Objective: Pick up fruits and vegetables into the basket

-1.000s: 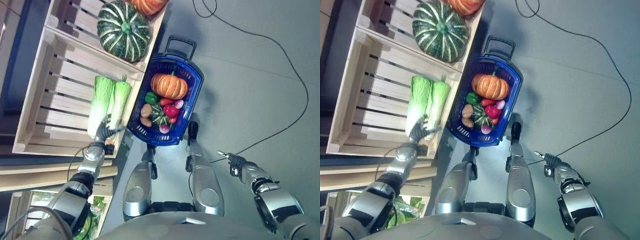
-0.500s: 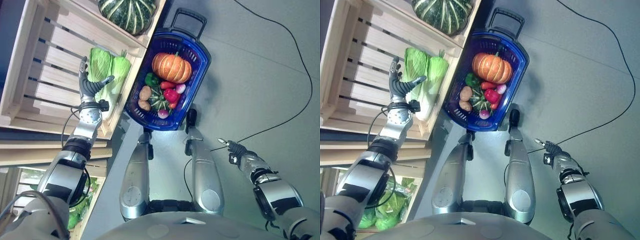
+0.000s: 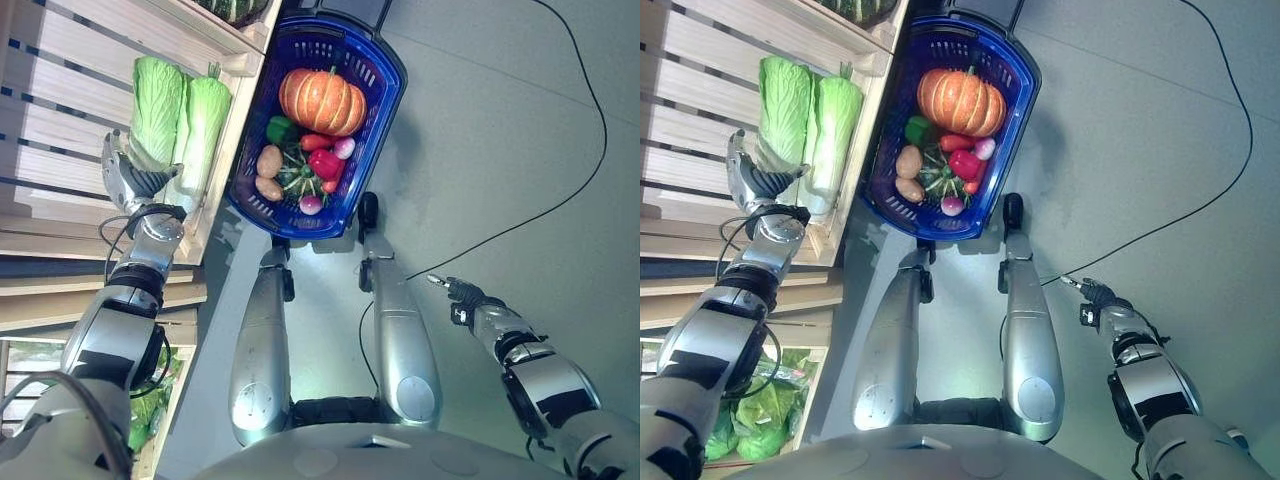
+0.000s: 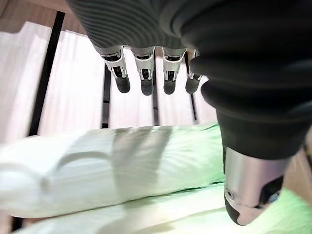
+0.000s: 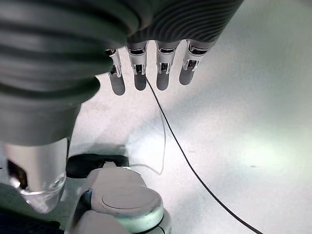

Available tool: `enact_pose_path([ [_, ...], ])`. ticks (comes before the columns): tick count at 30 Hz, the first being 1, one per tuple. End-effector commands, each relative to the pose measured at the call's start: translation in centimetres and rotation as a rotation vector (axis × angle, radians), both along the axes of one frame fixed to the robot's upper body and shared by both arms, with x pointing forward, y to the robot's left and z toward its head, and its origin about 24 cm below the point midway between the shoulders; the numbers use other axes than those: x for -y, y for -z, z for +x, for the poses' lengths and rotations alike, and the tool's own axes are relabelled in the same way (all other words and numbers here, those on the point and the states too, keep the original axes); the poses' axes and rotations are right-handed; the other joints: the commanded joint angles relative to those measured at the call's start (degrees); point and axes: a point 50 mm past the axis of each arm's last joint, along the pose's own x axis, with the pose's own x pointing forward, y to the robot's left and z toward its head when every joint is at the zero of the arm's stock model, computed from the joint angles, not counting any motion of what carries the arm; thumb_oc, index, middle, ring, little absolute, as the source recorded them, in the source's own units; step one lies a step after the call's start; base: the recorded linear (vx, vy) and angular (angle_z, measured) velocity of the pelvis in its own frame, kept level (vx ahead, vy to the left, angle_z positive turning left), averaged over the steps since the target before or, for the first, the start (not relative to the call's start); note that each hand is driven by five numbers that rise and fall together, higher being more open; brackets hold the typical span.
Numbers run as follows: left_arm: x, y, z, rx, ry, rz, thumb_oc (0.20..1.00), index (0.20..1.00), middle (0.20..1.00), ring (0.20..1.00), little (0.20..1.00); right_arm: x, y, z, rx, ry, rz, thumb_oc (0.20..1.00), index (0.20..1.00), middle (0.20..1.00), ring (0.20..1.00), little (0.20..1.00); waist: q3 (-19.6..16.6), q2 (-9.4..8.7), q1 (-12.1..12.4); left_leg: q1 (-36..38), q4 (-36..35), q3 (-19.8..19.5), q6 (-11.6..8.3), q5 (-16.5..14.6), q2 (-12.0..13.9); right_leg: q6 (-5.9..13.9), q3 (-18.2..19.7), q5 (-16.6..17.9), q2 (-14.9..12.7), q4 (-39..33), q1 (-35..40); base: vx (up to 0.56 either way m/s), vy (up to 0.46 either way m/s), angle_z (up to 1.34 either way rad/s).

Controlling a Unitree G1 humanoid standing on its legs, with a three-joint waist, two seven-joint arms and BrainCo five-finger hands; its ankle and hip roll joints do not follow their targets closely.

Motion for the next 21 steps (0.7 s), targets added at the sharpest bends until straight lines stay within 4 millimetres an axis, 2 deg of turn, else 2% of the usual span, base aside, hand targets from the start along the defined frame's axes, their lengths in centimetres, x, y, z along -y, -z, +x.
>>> enact_pose_path([
  [1,-3.0,0.1,-1.2,-0.079,-0.124,0.030,1.000,1.000,1.000,1.000,1.000,1.0,0.4,-1.1,-0.042,0.013,-0.007,1.000,1.000,1.000,1.000,1.000,-2.07,-0.63,0.48,-2.71,0.81,1.33,1.34,-1.14,-2.19,0.01,-1.72,-8.50,2.18,6.92,0.78,0.00,0.000,0.00],
  [6,-3.4,1.2,-1.5,-0.169,-0.143,-0.013,1.000,1.000,1.000,1.000,1.000,0.9,-0.1,-0.3,-0.032,-0.002,-0.010,1.000,1.000,1.000,1.000,1.000,-2.07,-0.93,0.05,-2.94,0.63,1.58,1.14,-0.84,-2.10,-0.10,-1.64,-8.42,2.44,6.64,0.67,-0.01,0.015,-0.05],
  [21,-4.7,0.9,-1.6,-0.247,-0.204,-0.092,1.000,1.000,1.000,1.000,1.000,1.3,-1.2,0.7,-0.017,-0.020,-0.022,1.000,1.000,1.000,1.000,1.000,-2.07,-1.53,-0.75,-3.88,0.74,1.81,0.81,-0.41,-1.71,-0.21,-1.44,-8.50,2.91,6.70,-0.21,0.00,0.002,0.00],
])
